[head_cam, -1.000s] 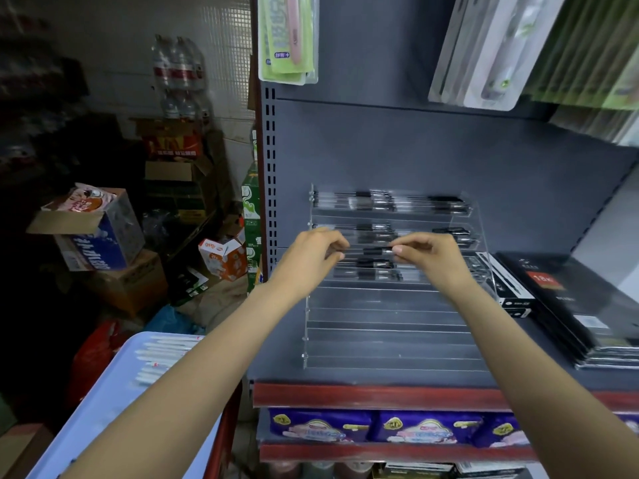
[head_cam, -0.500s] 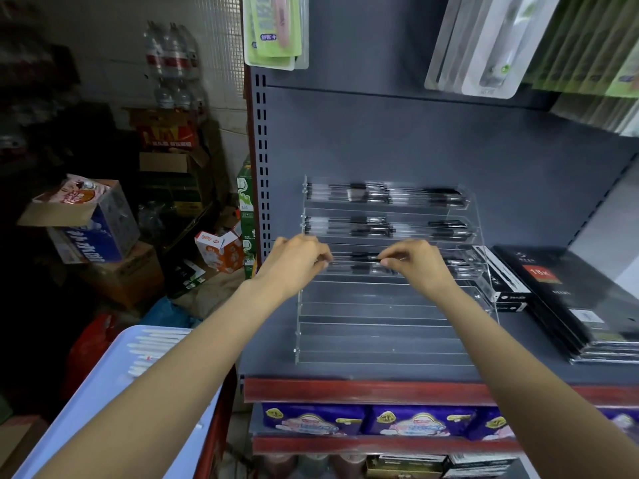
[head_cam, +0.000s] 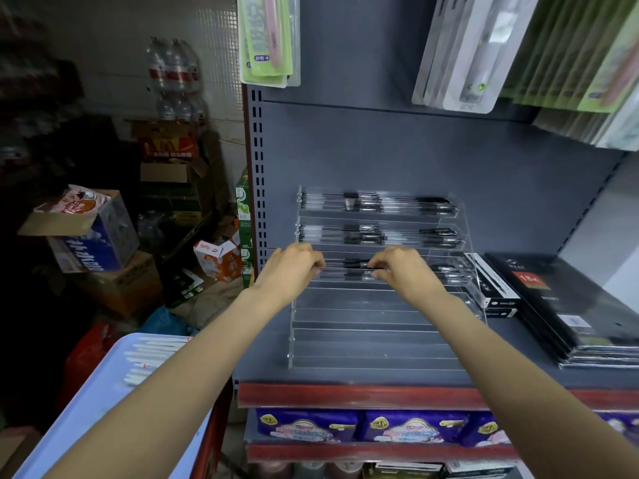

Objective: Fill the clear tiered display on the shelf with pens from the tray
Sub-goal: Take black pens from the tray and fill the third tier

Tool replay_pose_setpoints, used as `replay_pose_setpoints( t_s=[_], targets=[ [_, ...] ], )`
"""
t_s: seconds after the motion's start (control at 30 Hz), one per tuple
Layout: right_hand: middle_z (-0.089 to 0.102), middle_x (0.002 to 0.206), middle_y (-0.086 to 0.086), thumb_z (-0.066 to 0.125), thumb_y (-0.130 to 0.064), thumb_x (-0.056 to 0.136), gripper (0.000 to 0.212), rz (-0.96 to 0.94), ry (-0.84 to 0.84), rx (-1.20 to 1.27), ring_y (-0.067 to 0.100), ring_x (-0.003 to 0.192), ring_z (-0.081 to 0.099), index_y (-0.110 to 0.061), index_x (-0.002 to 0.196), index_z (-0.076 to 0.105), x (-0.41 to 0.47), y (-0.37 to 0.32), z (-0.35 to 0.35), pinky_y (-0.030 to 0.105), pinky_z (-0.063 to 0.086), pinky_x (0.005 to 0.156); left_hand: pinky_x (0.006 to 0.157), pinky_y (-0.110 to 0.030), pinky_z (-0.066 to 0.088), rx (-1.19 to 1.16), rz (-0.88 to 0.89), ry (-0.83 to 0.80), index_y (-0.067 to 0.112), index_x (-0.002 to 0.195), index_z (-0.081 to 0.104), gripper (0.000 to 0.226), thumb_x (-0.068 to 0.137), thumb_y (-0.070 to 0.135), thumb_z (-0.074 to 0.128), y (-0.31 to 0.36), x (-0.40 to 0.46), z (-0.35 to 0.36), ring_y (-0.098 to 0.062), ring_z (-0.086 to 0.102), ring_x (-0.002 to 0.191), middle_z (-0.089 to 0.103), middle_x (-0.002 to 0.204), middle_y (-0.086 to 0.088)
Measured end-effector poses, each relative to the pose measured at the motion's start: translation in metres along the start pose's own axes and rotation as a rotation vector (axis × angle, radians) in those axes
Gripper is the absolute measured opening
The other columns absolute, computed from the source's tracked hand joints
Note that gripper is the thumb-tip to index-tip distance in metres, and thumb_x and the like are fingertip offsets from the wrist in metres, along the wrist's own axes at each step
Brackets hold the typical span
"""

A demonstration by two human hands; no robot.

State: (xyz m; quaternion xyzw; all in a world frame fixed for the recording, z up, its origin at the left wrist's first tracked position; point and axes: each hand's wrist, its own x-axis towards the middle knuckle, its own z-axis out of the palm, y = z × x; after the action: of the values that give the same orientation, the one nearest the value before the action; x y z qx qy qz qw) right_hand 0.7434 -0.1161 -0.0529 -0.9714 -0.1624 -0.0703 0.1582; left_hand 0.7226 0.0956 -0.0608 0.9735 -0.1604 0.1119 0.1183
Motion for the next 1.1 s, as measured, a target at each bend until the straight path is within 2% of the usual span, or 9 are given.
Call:
replay_pose_setpoints(
  t_s=[0.23, 0.37, 0.53, 0.67, 0.83, 0.97, 1.03, 1.1],
  targets=[
    [0.069, 0.105, 0.007, 0.063, -0.017, 0.087, 0.018, 0.056, -0.024, -0.022, 0.028, 0.100, 0.063, -0.016, 0.104, 0.068, 0.002, -0.003, -0.005, 0.040, 0.051, 0.087, 0.091, -0.036, 0.046, 0.041, -0.016, -0.007, 0.019, 0.119, 0.061, 0.028, 0.096, 0.012, 0.047, 0.001, 0.000, 0.001, -0.023, 0.054, 0.108, 0.056, 0.116, -0.004],
    [0.069, 0.110, 0.005, 0.063, -0.022, 0.088, 0.023, 0.054, -0.004, -0.027, 0.028, 0.104, 0.061, -0.021, 0.111, 0.067, -0.003, -0.002, -0.003, 0.039, 0.050, 0.089, 0.089, -0.039, 0.048, 0.055, -0.025, 0.002, 0.017, 0.117, 0.063, 0.028, 0.095, 0.007, 0.049, 0.002, 0.000, 0.004, -0.025, 0.057, 0.103, 0.055, 0.116, -0.004],
    [0.071, 0.103, 0.008, 0.066, -0.017, 0.086, 0.019, 0.069, 0.001, 0.085, 0.025, 0.100, 0.063, -0.015, 0.105, 0.069, 0.002, -0.002, -0.003, 0.034, 0.050, 0.089, 0.089, -0.039, 0.049, 0.049, -0.020, 0.020, 0.019, 0.115, 0.064, 0.035, 0.090, -0.002, 0.052, 0.001, -0.001, 0.005, -0.024, 0.058, 0.106, 0.059, 0.117, -0.004],
    [0.071, 0.090, 0.010, 0.064, -0.014, 0.087, 0.012, 0.083, 0.050, 0.195, 0.021, 0.085, 0.064, -0.008, 0.093, 0.072, -0.001, -0.002, -0.004, 0.030, 0.052, 0.084, 0.089, -0.038, 0.049, 0.052, -0.050, 0.036, 0.019, 0.117, 0.061, 0.034, 0.091, -0.001, 0.050, 0.002, -0.001, 0.006, -0.025, 0.057, 0.108, 0.059, 0.120, -0.006],
    [0.071, 0.090, 0.009, 0.060, -0.016, 0.090, 0.012, 0.082, 0.070, 0.145, 0.023, 0.086, 0.065, -0.010, 0.086, 0.071, -0.003, -0.001, 0.003, 0.036, 0.053, 0.080, 0.089, -0.040, 0.048, 0.066, -0.052, 0.037, 0.016, 0.119, 0.057, 0.027, 0.095, 0.009, 0.045, 0.006, -0.001, 0.003, -0.025, 0.054, 0.109, 0.060, 0.117, -0.009],
    [0.067, 0.102, 0.006, 0.061, -0.019, 0.090, 0.013, 0.042, 0.100, 0.113, 0.023, 0.095, 0.062, -0.012, 0.096, 0.070, -0.006, -0.005, 0.001, 0.039, 0.052, 0.084, 0.091, -0.038, 0.047, 0.002, -0.035, 0.064, 0.015, 0.119, 0.058, 0.026, 0.096, 0.015, 0.047, 0.008, -0.005, -0.002, -0.023, 0.054, 0.110, 0.060, 0.118, -0.008],
    [0.065, 0.106, 0.006, 0.062, -0.018, 0.089, 0.016, -0.002, 0.141, 0.143, 0.021, 0.097, 0.060, -0.012, 0.102, 0.069, -0.009, -0.012, 0.001, 0.031, 0.049, 0.086, 0.090, -0.036, 0.046, -0.089, -0.030, 0.125, 0.016, 0.116, 0.061, 0.025, 0.093, 0.015, 0.052, 0.006, -0.010, -0.001, -0.021, 0.054, 0.106, 0.061, 0.114, -0.005],
    [0.065, 0.104, 0.005, 0.063, -0.017, 0.087, 0.017, -0.034, 0.164, 0.203, 0.016, 0.092, 0.059, -0.012, 0.102, 0.070, -0.015, -0.024, 0.003, 0.015, 0.040, 0.079, 0.089, -0.034, 0.047, -0.219, -0.049, 0.198, 0.015, 0.113, 0.063, 0.023, 0.092, 0.013, 0.055, 0.002, -0.018, 0.000, -0.018, 0.055, 0.101, 0.061, 0.109, -0.003]
  ],
)
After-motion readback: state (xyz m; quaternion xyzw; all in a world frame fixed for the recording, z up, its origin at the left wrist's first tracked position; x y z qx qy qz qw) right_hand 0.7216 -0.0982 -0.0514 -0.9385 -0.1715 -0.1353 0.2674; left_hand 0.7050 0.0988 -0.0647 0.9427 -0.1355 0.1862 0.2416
